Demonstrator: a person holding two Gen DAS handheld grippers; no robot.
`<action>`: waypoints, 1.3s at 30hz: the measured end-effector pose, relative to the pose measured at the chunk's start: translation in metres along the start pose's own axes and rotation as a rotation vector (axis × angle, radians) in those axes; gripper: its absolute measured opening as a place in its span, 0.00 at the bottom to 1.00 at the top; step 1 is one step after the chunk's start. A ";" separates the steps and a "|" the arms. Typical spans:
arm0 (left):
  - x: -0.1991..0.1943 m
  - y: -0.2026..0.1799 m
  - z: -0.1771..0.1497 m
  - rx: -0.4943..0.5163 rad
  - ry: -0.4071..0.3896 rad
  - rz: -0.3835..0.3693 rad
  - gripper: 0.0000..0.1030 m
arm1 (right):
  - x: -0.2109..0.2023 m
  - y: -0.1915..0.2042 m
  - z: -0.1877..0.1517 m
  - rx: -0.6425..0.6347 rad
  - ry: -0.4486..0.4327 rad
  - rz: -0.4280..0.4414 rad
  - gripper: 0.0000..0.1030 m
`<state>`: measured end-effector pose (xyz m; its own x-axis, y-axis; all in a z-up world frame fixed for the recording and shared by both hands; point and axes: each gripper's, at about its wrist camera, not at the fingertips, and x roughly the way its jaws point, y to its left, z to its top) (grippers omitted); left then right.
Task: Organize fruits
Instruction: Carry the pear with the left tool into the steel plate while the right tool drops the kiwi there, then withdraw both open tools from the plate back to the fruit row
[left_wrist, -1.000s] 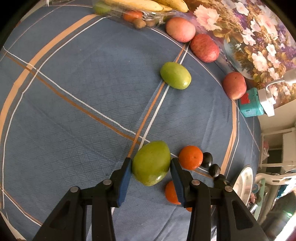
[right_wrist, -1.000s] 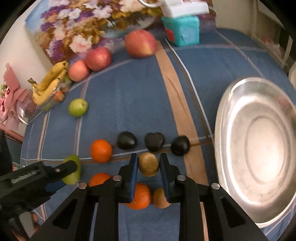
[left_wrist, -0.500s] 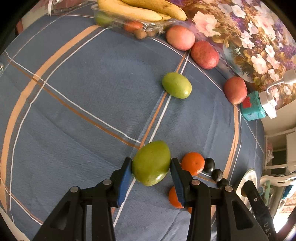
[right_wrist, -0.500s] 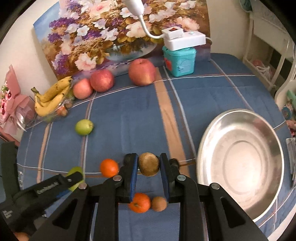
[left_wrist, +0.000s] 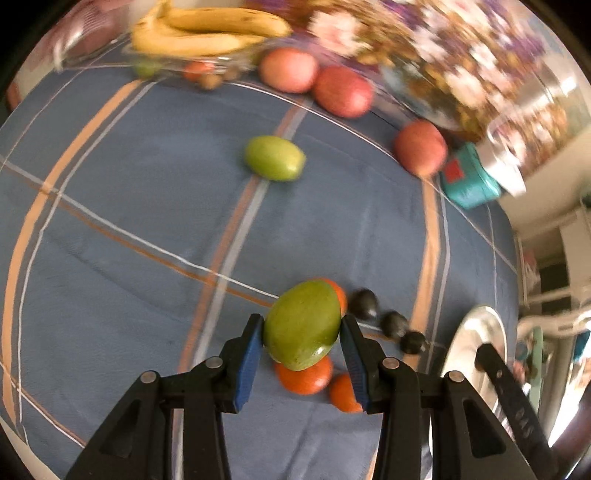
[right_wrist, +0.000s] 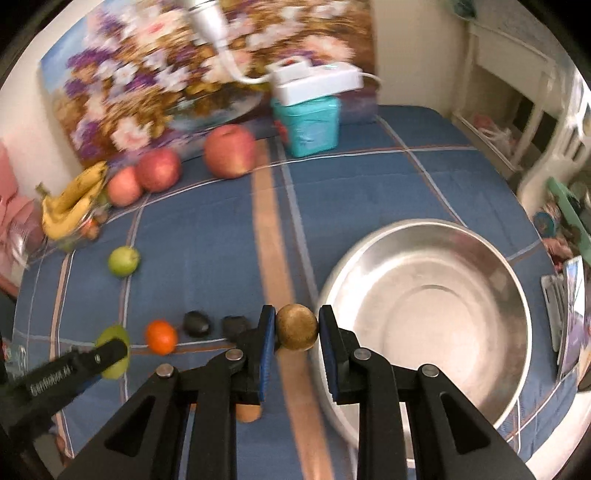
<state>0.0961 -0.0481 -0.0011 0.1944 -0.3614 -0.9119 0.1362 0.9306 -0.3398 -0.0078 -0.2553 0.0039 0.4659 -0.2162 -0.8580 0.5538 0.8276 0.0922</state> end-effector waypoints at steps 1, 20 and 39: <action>0.001 -0.008 -0.001 0.016 0.006 -0.002 0.44 | 0.000 -0.007 0.002 0.008 0.000 -0.030 0.24; 0.040 -0.212 -0.050 0.471 0.037 -0.105 0.44 | -0.023 -0.122 0.019 0.237 -0.055 -0.286 0.24; 0.035 -0.186 -0.039 0.406 0.015 -0.065 0.62 | -0.033 -0.128 0.022 0.252 -0.079 -0.282 0.55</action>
<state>0.0398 -0.2315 0.0206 0.1589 -0.4146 -0.8960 0.5202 0.8065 -0.2810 -0.0793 -0.3655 0.0314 0.3178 -0.4647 -0.8265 0.8155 0.5787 -0.0118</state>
